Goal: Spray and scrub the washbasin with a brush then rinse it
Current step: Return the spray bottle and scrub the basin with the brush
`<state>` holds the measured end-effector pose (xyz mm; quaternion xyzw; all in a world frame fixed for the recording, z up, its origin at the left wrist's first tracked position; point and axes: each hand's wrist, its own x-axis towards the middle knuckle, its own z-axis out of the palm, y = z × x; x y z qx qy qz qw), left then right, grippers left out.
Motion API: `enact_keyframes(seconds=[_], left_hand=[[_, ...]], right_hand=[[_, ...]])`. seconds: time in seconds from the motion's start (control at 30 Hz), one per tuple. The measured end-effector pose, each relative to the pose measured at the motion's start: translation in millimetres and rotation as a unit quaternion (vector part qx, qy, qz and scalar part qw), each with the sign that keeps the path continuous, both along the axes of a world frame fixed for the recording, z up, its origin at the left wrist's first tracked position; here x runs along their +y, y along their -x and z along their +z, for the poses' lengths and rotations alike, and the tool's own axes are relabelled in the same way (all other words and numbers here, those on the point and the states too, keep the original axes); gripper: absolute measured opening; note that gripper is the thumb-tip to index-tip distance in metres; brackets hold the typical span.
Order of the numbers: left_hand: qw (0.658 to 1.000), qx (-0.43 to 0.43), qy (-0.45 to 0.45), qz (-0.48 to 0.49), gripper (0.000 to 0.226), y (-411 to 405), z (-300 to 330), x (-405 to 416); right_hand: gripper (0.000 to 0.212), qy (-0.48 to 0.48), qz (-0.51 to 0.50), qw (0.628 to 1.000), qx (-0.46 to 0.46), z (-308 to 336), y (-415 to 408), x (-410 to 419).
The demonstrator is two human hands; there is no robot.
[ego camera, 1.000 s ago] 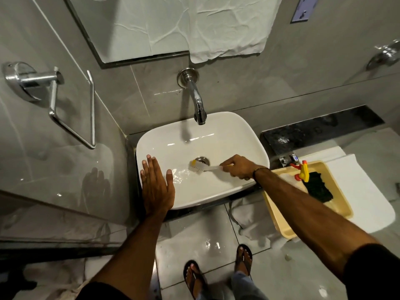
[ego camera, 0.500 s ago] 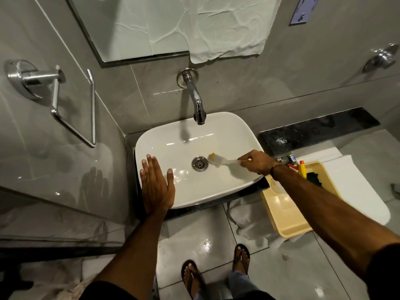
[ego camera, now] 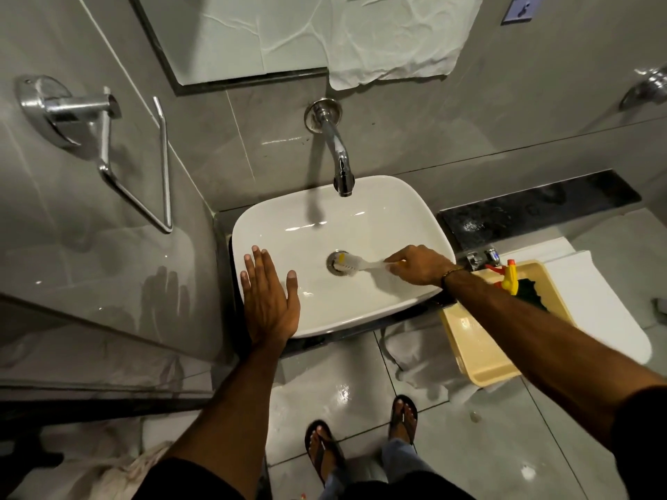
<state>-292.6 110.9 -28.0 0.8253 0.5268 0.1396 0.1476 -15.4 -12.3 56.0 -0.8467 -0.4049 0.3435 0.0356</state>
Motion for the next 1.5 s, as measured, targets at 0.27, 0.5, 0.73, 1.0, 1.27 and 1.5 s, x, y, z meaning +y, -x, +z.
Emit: enact_keyframes(seconds=[0.27,0.5,0.73,1.0,1.27,1.5], left_hand=[[1.000,0.011,-0.003,0.004,0.080,-17,-3,-12],[1.000,-0.002,0.003,0.009,0.080,-32,5,-27],[1.000,-0.019,-0.004,0.005,0.078,-21,2,-23],[1.000,-0.019,-0.017,0.001,0.075,-10,2,-3],[1.000,0.022,-0.017,-0.012,0.080,0,-6,-2],[0.997,-0.055,0.024,-0.040,0.083,-31,48,6]], right_hand=[[0.040,0.024,0.029,0.999,0.020,-4,-16,-16],[0.036,0.016,0.103,0.994,0.044,13,-4,-5],[0.042,-0.049,0.046,0.995,-0.068,8,8,31],[0.043,0.005,0.023,0.969,-0.247,34,-71,-11],[0.026,0.047,-0.035,0.991,0.117,15,-19,-19],[0.032,-0.038,-0.181,0.944,0.274,18,-6,-23]])
